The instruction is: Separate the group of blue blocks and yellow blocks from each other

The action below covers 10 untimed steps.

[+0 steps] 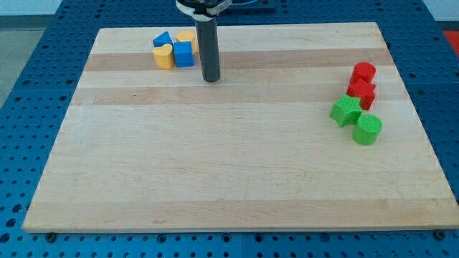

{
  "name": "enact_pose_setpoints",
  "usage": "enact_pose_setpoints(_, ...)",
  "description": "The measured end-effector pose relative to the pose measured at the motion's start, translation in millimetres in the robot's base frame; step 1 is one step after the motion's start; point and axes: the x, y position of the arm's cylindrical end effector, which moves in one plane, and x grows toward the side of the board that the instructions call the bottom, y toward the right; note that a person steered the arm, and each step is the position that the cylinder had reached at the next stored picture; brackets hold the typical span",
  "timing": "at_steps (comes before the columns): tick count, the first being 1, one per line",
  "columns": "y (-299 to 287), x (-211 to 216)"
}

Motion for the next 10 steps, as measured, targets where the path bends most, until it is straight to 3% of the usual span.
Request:
enact_pose_setpoints(9, -18, -5)
enact_pose_setpoints(10, -56, -5)
